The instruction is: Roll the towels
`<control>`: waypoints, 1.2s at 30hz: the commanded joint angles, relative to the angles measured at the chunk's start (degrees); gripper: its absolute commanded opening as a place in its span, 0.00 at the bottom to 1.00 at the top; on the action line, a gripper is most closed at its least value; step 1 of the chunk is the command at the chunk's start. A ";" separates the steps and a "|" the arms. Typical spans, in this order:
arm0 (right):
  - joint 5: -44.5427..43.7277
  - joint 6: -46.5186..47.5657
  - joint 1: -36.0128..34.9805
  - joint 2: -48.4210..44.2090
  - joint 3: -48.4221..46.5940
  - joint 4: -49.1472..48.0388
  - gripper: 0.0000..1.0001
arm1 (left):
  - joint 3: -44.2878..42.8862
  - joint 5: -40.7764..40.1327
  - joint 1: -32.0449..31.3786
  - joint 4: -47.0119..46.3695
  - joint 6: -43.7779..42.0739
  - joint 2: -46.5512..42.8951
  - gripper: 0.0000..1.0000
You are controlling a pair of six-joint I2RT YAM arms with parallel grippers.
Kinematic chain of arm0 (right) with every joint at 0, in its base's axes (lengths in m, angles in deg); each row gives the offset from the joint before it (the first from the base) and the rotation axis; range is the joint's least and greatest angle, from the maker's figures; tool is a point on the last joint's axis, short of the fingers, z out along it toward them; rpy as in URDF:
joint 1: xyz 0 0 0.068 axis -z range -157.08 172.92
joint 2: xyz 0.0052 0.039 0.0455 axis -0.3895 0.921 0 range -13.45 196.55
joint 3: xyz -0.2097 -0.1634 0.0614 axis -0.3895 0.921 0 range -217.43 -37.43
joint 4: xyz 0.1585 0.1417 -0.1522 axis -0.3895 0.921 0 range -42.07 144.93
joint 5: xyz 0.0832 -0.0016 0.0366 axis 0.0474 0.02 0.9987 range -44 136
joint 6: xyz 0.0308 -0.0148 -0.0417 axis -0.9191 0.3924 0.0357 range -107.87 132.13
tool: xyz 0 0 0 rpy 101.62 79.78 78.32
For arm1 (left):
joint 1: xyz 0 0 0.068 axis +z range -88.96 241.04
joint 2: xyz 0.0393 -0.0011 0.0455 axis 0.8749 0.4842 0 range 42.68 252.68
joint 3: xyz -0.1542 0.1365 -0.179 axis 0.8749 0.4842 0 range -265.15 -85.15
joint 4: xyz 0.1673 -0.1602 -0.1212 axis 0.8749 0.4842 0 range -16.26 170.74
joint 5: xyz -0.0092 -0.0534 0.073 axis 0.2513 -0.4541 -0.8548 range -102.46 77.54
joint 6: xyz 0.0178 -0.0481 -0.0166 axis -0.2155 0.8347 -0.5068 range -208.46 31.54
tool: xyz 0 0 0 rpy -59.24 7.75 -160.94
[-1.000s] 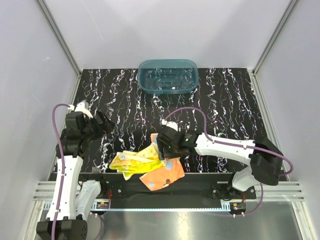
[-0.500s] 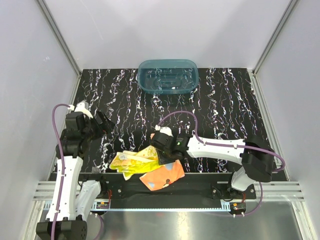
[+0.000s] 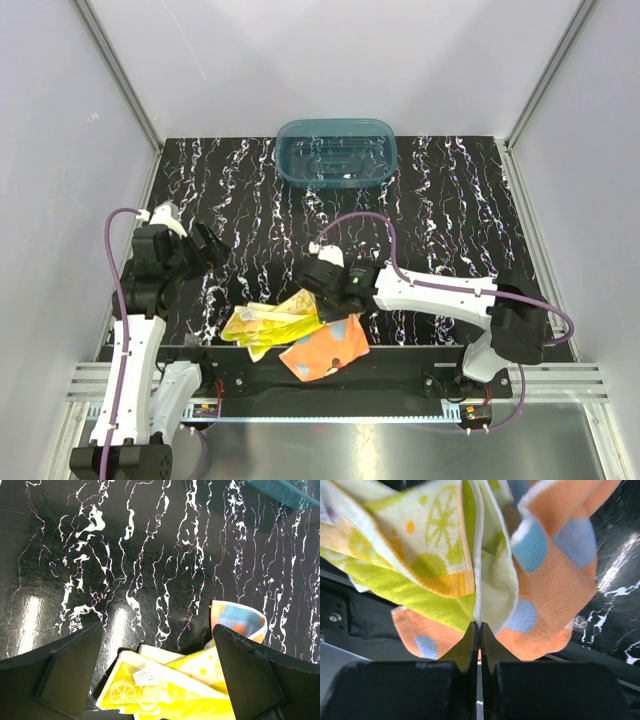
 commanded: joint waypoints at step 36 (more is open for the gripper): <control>-4.84 19.93 31.75 -5.31 -7.18 2.48 1.00 | -8.87 -11.91 -17.81 -3.73 4.22 28.91 0.86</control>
